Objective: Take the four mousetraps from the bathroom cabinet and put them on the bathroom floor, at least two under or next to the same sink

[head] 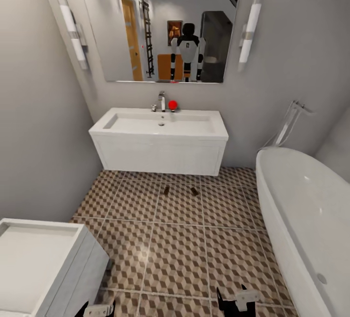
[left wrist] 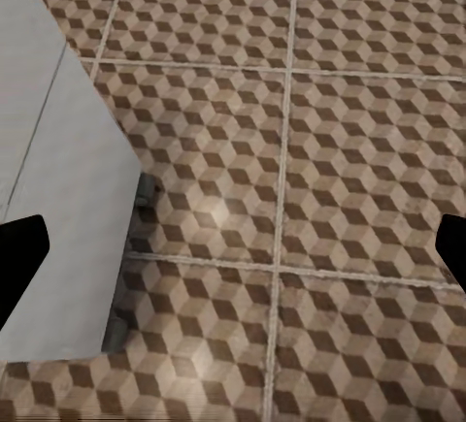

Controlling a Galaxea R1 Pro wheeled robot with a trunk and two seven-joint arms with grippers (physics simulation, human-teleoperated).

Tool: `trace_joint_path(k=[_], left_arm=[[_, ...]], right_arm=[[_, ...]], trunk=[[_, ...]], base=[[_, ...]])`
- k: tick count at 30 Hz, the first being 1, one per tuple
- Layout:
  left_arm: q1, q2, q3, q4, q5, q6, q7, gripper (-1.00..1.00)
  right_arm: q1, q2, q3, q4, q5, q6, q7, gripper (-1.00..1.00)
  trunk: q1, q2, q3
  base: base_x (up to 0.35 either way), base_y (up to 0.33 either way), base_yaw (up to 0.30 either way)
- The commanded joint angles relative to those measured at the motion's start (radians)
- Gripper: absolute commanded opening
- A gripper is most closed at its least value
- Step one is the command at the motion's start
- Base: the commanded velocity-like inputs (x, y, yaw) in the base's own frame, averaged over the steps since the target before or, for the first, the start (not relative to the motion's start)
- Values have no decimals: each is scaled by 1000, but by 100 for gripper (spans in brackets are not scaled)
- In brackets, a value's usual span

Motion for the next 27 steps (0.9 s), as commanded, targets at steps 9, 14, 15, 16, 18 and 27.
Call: trace_joint_path(k=[9, 14, 15, 16, 18, 27], left_arm=[[-2, 0, -3, 3, 3, 34, 0, 100], [-2, 0, -3, 3, 3, 44, -1, 100], [-2, 0, -3, 3, 3, 45, -1, 100], [-2, 0, -3, 3, 3, 45, -1, 100], [-2, 0, -3, 3, 3, 45, -1, 100], [-2, 0, -2, 3, 3, 46, -1, 100]], right_arm=[[-1, 1, 9, 1, -2, -2, -8, 100], [-1, 0, 9, 1, -2, -2, -9, 100], [-1, 1, 9, 1, -2, -2, -9, 100], [-1, 1, 9, 1, -2, -2, -9, 100], [-1, 1, 9, 1, -2, -2, -9, 100], [-1, 1, 9, 1, -2, -2, -9, 100]], trunk=[[0, -2, -2], [0, -2, -2], [0, -2, -2], [0, -2, -2], [0, -2, -2], [0, -2, -2]], base=[[-222, 0, 30], [-299, 0, 2], [-304, 0, 0], [-304, 0, 0], [-305, 0, 0], [-225, 0, 56]])
